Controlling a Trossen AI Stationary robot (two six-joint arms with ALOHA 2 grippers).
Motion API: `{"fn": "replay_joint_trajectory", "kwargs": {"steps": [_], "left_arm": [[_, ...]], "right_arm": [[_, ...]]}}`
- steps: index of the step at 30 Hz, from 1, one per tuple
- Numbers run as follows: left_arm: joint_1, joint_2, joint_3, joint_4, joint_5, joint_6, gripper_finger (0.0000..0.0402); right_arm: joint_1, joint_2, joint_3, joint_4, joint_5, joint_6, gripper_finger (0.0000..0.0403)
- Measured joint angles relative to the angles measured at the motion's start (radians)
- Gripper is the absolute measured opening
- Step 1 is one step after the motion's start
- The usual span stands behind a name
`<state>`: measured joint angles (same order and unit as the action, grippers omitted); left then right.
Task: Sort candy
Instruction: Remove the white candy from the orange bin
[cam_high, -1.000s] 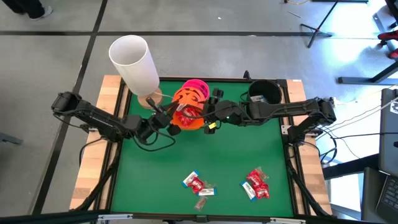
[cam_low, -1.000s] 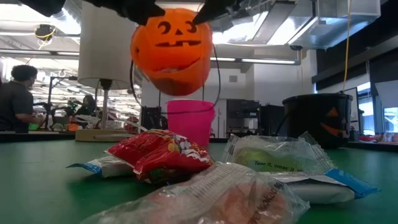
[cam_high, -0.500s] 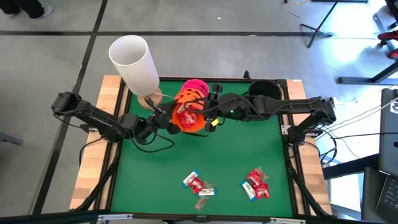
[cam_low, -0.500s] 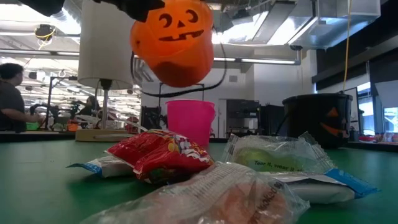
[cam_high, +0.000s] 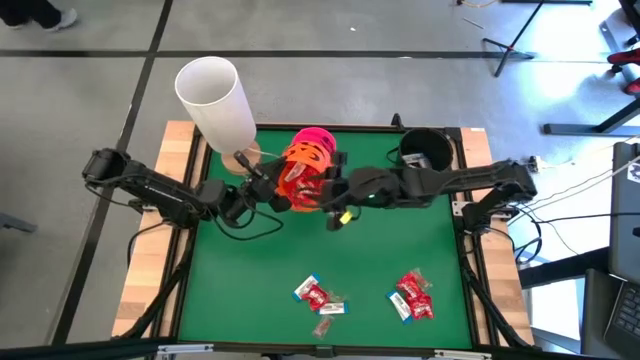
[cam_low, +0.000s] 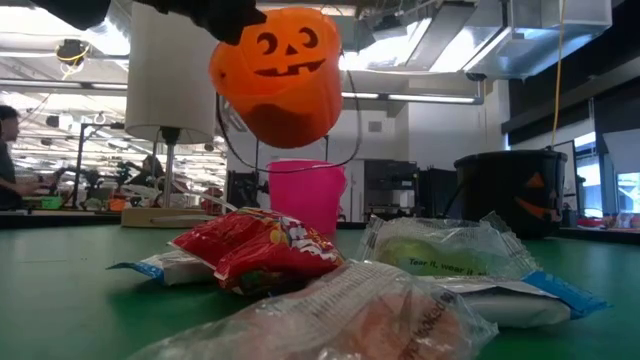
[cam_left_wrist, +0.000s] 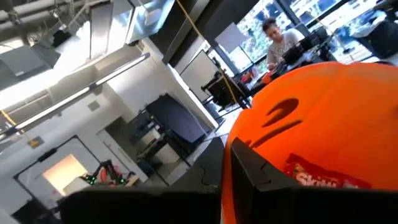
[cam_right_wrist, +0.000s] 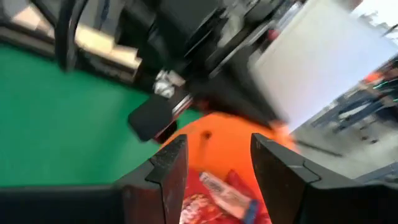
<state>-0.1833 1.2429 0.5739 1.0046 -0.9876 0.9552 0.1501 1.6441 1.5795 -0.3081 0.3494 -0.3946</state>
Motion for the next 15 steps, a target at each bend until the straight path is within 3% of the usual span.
{"fn": "replay_joint_trajectory", "kwargs": {"steps": [4,15], "left_arm": [[0.001,0.0,0.0,0.011,0.021,-0.01,0.0],[-0.024,0.001,0.0,0.025,0.03,-0.003,0.0]], "right_arm": [[0.0,0.091,-0.002,0.003,-0.004,0.024,0.0172],[-0.04,0.186,-0.003,-0.042,0.216,0.141,0.0172]]}}
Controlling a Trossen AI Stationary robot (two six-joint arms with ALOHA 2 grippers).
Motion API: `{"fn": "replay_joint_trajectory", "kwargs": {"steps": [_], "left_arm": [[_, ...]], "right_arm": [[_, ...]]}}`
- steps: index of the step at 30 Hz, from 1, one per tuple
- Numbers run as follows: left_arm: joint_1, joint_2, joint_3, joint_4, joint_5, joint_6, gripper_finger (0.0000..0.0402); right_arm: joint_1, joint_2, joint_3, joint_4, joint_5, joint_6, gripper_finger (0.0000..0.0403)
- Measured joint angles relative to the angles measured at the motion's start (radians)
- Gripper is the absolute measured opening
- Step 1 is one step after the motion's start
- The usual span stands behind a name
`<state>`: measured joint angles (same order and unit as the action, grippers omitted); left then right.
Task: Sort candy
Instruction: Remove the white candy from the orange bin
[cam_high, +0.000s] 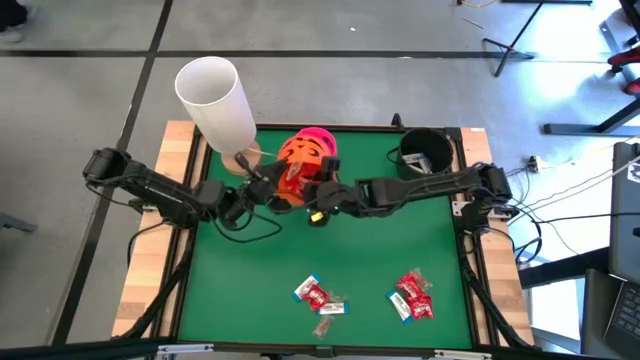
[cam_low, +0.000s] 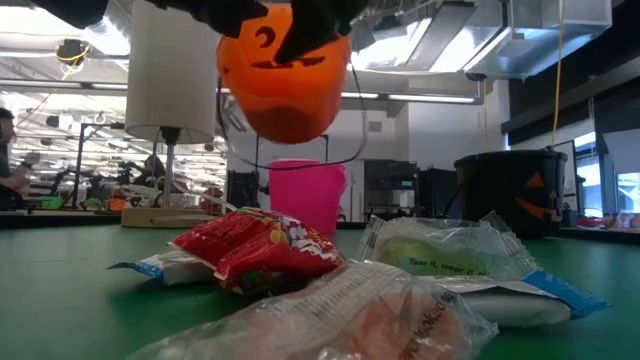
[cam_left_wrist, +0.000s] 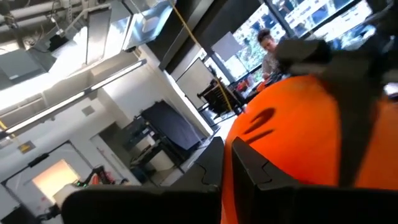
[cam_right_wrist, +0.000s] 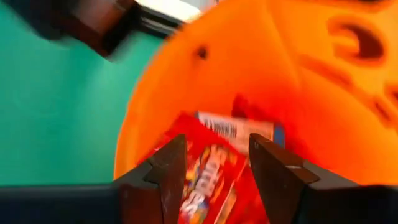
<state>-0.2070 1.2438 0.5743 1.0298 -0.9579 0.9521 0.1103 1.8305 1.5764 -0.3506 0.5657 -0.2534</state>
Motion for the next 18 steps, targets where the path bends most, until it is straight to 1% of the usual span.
{"fn": "replay_joint_trajectory", "kwargs": {"steps": [4,9,11,18], "left_arm": [[-0.023,0.0,0.0,0.003,0.005,0.0,0.0],[-0.056,0.0,0.0,-0.023,0.003,-0.013,0.0],[-0.069,0.0,0.0,-0.06,-0.003,-0.048,0.0],[-0.108,-0.001,0.001,-0.241,-0.005,-0.24,0.0]], "right_arm": [[-0.033,0.0,0.0,-0.045,0.026,0.064,0.0172],[-0.051,0.0,0.0,-0.073,0.004,0.122,0.0172],[-0.052,0.0,0.0,-0.08,-0.012,0.147,0.0172],[-0.051,0.001,0.0,-0.124,-0.042,0.213,0.0172]]}}
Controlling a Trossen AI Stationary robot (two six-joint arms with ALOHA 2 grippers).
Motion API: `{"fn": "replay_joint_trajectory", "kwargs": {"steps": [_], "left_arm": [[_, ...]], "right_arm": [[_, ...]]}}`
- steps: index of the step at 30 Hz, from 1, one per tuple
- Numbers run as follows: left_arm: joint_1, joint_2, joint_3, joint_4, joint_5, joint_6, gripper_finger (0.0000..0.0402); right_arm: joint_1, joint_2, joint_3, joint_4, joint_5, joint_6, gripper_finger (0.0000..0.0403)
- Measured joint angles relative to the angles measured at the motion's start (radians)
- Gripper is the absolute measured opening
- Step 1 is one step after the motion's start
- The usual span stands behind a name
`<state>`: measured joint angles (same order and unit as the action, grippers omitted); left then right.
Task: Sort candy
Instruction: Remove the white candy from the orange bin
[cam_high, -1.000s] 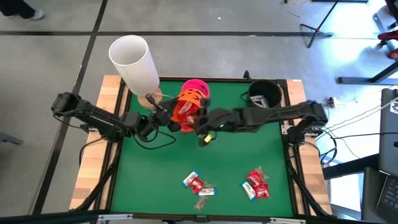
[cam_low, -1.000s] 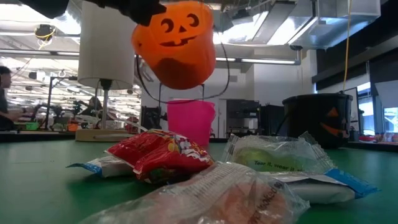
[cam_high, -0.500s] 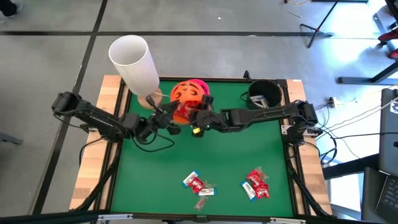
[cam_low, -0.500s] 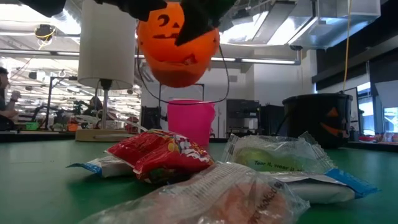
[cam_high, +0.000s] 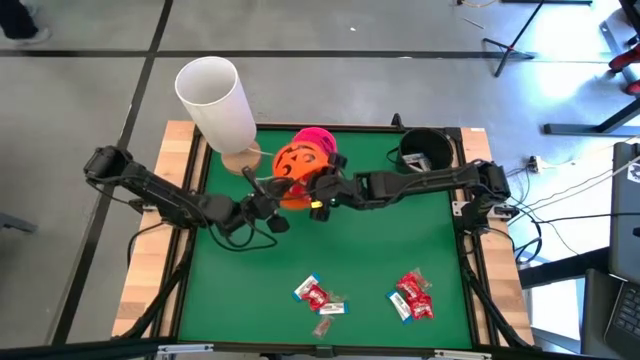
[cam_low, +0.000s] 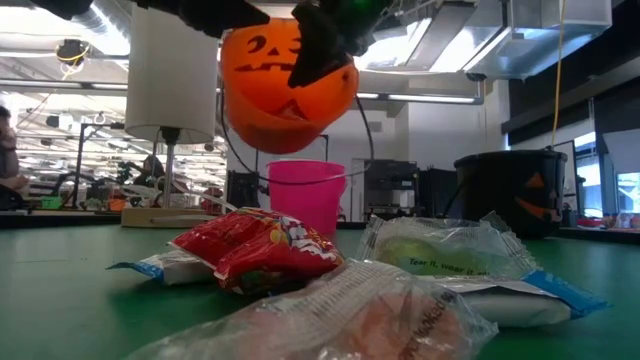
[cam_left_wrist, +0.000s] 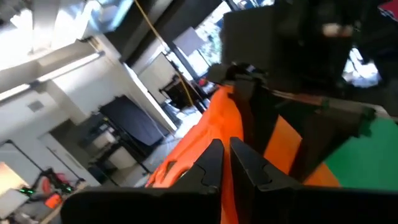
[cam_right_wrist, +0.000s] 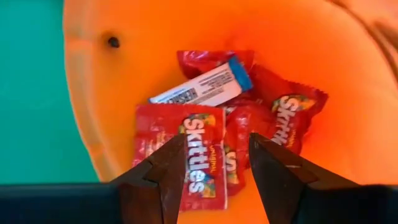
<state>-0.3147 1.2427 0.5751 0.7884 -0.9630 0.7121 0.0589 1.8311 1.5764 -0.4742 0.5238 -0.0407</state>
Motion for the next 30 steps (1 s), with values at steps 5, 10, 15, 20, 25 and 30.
{"fn": "replay_joint_trajectory", "kwargs": {"steps": [5,10,15,20,25,30], "left_arm": [[-0.007,0.0,0.0,-0.127,-0.005,-0.12,0.0],[-0.007,0.004,0.0,-0.256,-0.004,-0.25,0.0],[-0.016,0.051,0.0,-0.299,-0.015,-0.311,0.0],[-0.032,0.137,-0.001,-0.298,-0.015,-0.37,0.0],[-0.055,0.209,-0.001,-0.295,-0.012,-0.436,0.0],[-0.072,0.246,-0.001,-0.297,-0.012,-0.485,0.0]], "right_arm": [[0.002,0.018,0.0,-0.055,-0.028,0.068,0.0172],[0.023,0.08,-0.001,-0.082,-0.06,0.117,0.0172],[0.061,0.157,-0.001,-0.067,-0.069,0.137,0.0172],[0.073,0.207,-0.001,-0.071,-0.066,0.18,0.0172],[0.073,0.218,-0.015,-0.07,-0.08,0.216,0.0172],[0.072,0.218,-0.059,-0.057,-0.09,0.233,0.0172]]}}
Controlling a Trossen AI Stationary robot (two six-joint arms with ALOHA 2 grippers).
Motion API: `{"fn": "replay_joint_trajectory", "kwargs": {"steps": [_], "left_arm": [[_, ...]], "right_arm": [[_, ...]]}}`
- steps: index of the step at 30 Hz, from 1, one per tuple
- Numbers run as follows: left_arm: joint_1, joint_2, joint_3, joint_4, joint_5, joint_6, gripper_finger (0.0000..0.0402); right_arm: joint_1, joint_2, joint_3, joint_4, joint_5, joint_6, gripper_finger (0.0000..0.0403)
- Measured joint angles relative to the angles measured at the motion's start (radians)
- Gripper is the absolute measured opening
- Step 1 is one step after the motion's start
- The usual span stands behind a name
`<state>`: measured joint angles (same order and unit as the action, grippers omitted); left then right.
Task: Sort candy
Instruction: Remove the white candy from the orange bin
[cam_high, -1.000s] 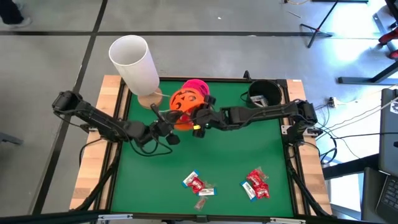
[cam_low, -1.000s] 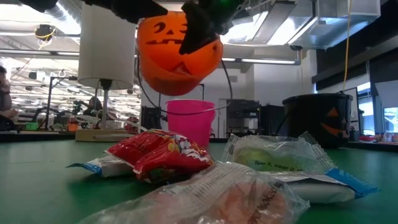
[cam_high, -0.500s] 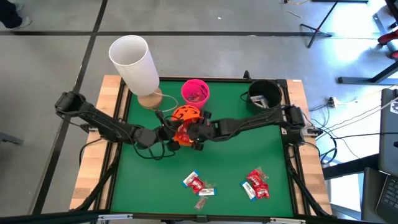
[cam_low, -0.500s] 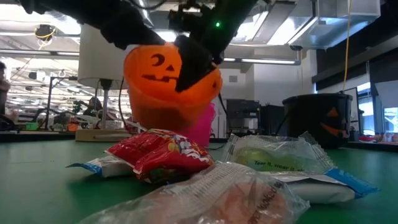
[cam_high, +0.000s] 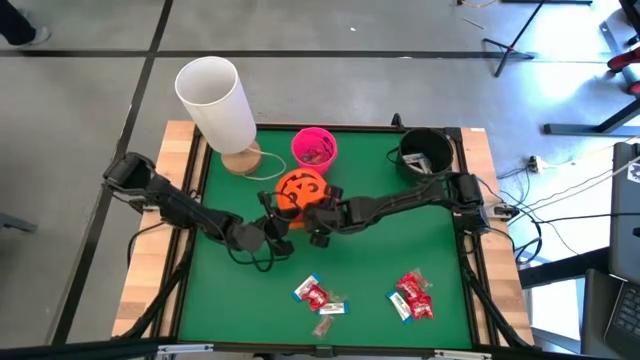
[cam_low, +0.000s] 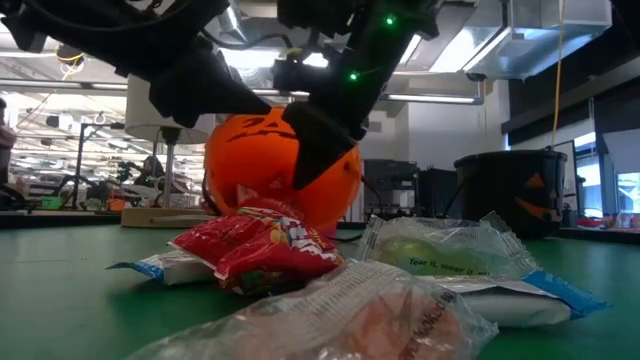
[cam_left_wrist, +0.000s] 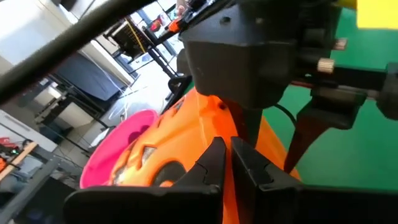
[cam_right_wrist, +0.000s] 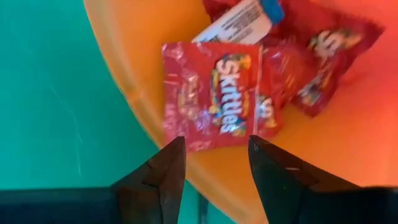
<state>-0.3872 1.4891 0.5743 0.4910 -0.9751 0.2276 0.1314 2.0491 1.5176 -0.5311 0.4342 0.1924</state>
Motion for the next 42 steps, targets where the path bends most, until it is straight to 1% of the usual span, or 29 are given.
{"fn": "replay_joint_trajectory", "kwargs": {"steps": [3,8,11,14,18,23,25,28,30,32,35,39,42], "left_arm": [[-0.008,0.004,0.0,-0.003,0.006,-0.016,0.0],[-0.008,0.005,0.0,-0.014,0.064,-0.07,0.0],[-0.004,0.005,0.0,-0.053,0.101,-0.12,0.0],[-0.005,0.005,0.0,-0.08,0.106,-0.17,0.0],[-0.005,0.005,0.0,-0.087,0.11,-0.2,0.0],[-0.005,0.005,0.0,-0.087,0.11,-0.213,0.0],[-0.002,0.005,0.0,-0.087,0.102,-0.23,0.0],[0.003,0.005,0.0,-0.084,0.097,-0.252,0.0],[0.007,0.005,0.0,-0.08,0.098,-0.261,0.0],[0.014,0.005,0.0,-0.073,0.101,-0.273,0.0],[0.023,0.005,0.0,-0.056,0.107,-0.274,0.0],[0.036,0.005,0.0,-0.021,0.108,-0.273,0.0],[0.045,0.005,0.0,-0.017,0.108,-0.278,0.0]], "right_arm": [[0.0,0.0,-0.026,0.011,-0.014,0.025,0.0172],[0.01,-0.001,-0.056,0.051,-0.014,0.044,0.0172],[0.02,-0.001,-0.099,0.148,-0.008,0.043,0.0172],[0.034,-0.001,-0.141,0.25,0.014,0.044,0.0172],[0.05,-0.001,-0.201,0.398,0.038,0.066,0.0172],[0.079,-0.002,-0.3,0.651,0.095,0.103,0.0172],[0.087,-0.002,-0.349,0.787,0.11,0.126,0.0172],[0.098,-0.002,-0.435,1.037,0.136,0.15,0.0172],[0.101,-0.002,-0.492,1.197,0.19,0.151,0.0172],[0.097,-0.002,-0.527,1.296,0.257,0.142,0.0172],[0.077,-0.002,-0.536,1.296,0.336,0.135,0.0172],[0.047,-0.002,-0.536,1.292,0.342,0.15,0.0172],[0.041,0.008,-0.536,1.309,0.367,0.174,0.0172]]}}
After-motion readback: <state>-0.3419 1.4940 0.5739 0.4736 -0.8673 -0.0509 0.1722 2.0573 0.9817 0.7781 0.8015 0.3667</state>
